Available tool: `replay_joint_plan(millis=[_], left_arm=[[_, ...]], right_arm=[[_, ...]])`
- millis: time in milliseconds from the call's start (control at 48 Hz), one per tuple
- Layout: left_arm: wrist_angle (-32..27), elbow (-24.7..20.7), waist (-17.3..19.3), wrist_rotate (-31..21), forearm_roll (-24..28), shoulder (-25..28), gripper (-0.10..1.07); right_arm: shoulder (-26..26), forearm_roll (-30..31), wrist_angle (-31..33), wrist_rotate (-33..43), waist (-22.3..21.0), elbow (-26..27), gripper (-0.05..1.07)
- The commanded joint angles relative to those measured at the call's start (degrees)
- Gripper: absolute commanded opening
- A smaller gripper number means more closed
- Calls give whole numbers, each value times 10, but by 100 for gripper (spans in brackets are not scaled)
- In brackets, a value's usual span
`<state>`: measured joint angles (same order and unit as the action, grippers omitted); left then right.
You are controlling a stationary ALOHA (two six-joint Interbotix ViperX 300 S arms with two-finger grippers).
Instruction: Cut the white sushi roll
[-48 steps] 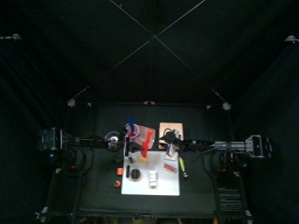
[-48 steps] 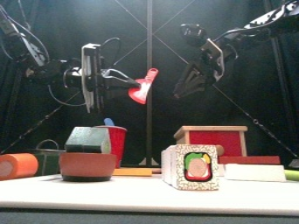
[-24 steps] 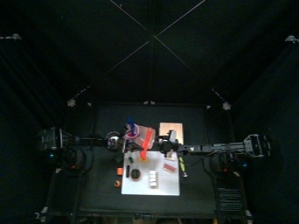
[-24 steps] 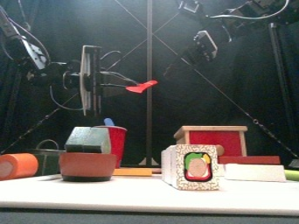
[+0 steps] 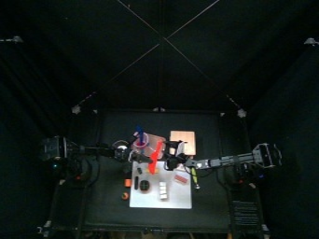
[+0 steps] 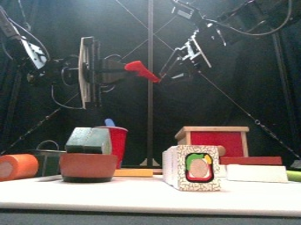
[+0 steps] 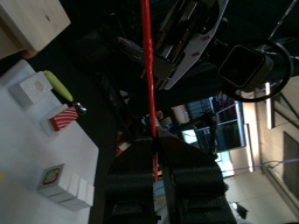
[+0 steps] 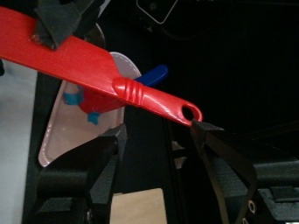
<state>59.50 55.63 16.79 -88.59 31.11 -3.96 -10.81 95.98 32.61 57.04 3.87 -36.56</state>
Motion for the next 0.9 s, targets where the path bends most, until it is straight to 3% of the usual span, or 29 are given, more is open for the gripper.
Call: replay_joint_plan(millis=[0,417,646,771,875], left_arm=[[13,-7,3,-11,1,-10,32],[24,-6,-2,-78,18,-10,32],[40,-3,-3,-91,22,-10,32],[40,2,-2,-91,22,-10,32],[40,4,-2,-92,21,-10,32]], right_arm=[[1,25,16,0,3,40,93],[39,42,32,-2,-3,64,92],[52,53,32,-2,-4,75,91],[53,54,32,-1,-5,75,85],[53,54,32,-2,-5,75,73]])
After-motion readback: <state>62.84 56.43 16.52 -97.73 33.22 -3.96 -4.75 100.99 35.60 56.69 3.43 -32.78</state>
